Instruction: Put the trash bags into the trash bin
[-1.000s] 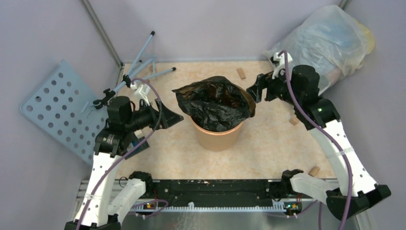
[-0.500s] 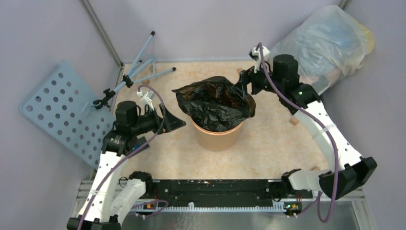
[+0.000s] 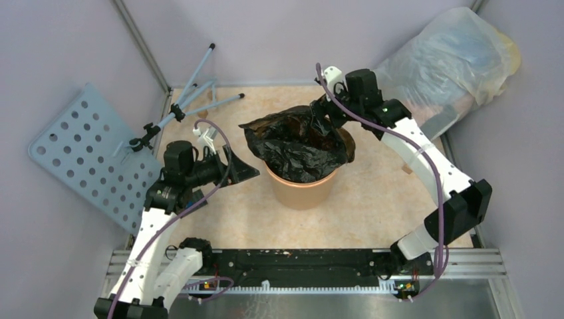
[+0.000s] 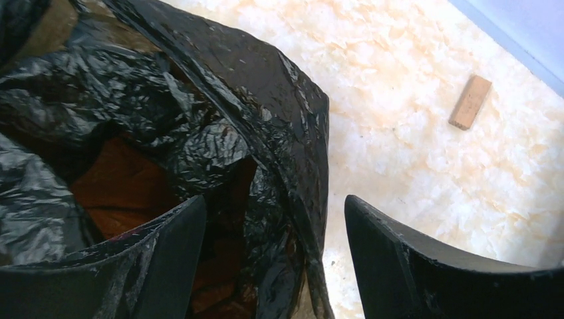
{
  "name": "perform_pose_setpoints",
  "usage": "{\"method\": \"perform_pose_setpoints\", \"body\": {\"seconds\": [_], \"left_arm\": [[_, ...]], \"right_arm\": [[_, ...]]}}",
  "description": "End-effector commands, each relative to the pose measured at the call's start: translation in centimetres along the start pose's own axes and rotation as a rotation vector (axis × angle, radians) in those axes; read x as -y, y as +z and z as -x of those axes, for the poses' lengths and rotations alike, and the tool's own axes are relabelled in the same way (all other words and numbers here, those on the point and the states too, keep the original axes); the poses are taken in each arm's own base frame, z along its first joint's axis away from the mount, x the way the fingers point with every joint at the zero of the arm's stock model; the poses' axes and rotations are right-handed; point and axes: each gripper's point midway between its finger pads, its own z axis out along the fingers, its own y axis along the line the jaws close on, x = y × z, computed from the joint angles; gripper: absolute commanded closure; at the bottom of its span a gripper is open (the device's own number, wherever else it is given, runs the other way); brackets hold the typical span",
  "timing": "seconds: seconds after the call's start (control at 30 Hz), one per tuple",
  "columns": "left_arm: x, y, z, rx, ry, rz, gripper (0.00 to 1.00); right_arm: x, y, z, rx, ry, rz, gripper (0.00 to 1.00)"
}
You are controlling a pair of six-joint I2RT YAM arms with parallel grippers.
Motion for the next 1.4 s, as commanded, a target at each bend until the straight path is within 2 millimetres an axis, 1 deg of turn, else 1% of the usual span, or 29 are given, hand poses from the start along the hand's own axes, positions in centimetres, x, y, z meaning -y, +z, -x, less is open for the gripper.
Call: {"method": "perform_pose_setpoints", "body": {"seconds": [0.0,0.13,0.2,0.27,0.43,0.57,0.6,0.63,0.73,0.77,0.9,1.03,1.13,1.23,1.3,1.37], "left_arm": [[0.4,0.2,0.3,0.012,0.047,-0.037,0.15],[0.3,0.4,0.3,0.007,0.046,-0.037,0.15],[0.2,0.5,0.2,0.002,0.044,-0.037,0.15],[0.1,0.5,0.2,0.001,0.050,-0.038,0.15],[0.0,0.5,0.2,0.002,0.063,-0.031,0.15],[-0.2,0.5,0.3,0.006,0.070,-0.023,0.15],[-0.2,0.5,0.3,0.005,0.071,-0.023,0.15],[-0.2,0.5,0.3,0.007,0.073,-0.023,0.15],[-0.3,0.5,0.4,0.011,0.079,-0.018,0.15],[-0.3,0.5,0.5,0.014,0.082,-0.017,0.15],[-0.3,0.5,0.7,0.024,0.089,-0.013,0.15],[-0.3,0.5,0.8,0.030,0.093,-0.010,0.14],[-0.3,0.5,0.8,0.030,0.096,-0.012,0.14],[-0.3,0.4,0.8,0.034,0.101,-0.010,0.14],[-0.4,0.4,0.9,0.040,0.106,-0.005,0.14],[-0.6,0.4,0.9,0.047,0.113,0.002,0.14]], "right_arm": [[0.8,0.1,1.2,0.008,-0.055,-0.035,0.25],[1.6,1.0,0.7,-0.021,-0.067,-0.067,0.24],[1.7,1.5,0.3,-0.043,-0.077,-0.059,0.24],[1.5,2.0,0.1,-0.070,-0.077,-0.037,0.27],[1.2,3.2,-0.7,-0.130,-0.063,0.001,0.40],[1.4,3.3,-0.9,-0.144,-0.055,-0.009,0.51],[1.5,3.3,-0.9,-0.144,-0.050,-0.016,0.55],[1.7,3.2,-0.9,-0.146,-0.041,-0.029,0.59],[2.6,2.8,-0.8,-0.151,0.006,-0.104,0.66],[3.2,2.4,-0.7,-0.152,0.023,-0.143,0.67],[4.2,0.9,-0.4,-0.125,0.123,-0.252,0.77],[4.3,-0.1,-0.6,-0.103,0.194,-0.295,0.85],[4.3,-0.6,-0.8,-0.097,0.225,-0.316,0.88],[4.5,-1.2,-0.8,-0.088,0.264,-0.357,0.89],[4.5,-1.5,-0.6,-0.075,0.302,-0.386,0.88],[4.2,-1.7,-0.5,-0.069,0.324,-0.413,0.84]]}}
